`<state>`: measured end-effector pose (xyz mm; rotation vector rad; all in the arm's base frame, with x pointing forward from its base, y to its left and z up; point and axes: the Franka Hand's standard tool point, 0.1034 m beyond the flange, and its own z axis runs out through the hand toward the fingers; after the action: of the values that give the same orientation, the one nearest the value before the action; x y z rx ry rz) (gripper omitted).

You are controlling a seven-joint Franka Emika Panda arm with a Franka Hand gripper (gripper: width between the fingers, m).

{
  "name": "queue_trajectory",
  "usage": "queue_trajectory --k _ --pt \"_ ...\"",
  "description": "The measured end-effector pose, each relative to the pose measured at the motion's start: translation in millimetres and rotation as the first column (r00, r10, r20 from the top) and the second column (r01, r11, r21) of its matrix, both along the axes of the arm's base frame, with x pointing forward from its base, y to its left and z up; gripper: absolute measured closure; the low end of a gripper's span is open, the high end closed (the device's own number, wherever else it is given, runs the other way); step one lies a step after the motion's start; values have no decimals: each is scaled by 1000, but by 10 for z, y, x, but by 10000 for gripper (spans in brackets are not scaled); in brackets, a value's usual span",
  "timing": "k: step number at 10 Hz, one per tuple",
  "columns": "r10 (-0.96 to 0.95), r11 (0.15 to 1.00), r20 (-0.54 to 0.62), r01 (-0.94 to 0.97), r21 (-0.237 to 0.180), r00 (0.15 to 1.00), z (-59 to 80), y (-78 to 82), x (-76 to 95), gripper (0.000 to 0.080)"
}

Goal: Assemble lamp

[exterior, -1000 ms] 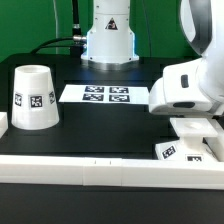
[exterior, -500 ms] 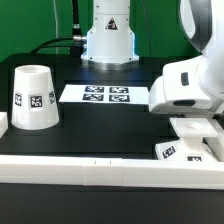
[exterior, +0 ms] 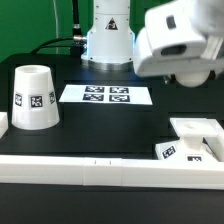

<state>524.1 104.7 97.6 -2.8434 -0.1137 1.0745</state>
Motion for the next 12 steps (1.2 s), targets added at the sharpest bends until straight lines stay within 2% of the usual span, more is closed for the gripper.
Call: queue_trajectory --k 1,4,5,6,7,10,11,12 --pt "-4 1000 18 3 2 1000 62 -11 44 223" --pt "-12 1000 93 12 5 996 2 12 152 223" --pt "-22 1000 186 20 10 982 -21 11 243 223" --pt "8 999 300 -22 44 954 -109 -84 305 223" --pt "10 999 367 -27 42 930 -45 -212 352 223" --pt "7 999 543 -33 39 840 362 -284 613 223" --pt "-5 999 619 -23 37 785 359 -294 682 223" --pt "-8 999 653 -18 33 757 323 -313 659 223"
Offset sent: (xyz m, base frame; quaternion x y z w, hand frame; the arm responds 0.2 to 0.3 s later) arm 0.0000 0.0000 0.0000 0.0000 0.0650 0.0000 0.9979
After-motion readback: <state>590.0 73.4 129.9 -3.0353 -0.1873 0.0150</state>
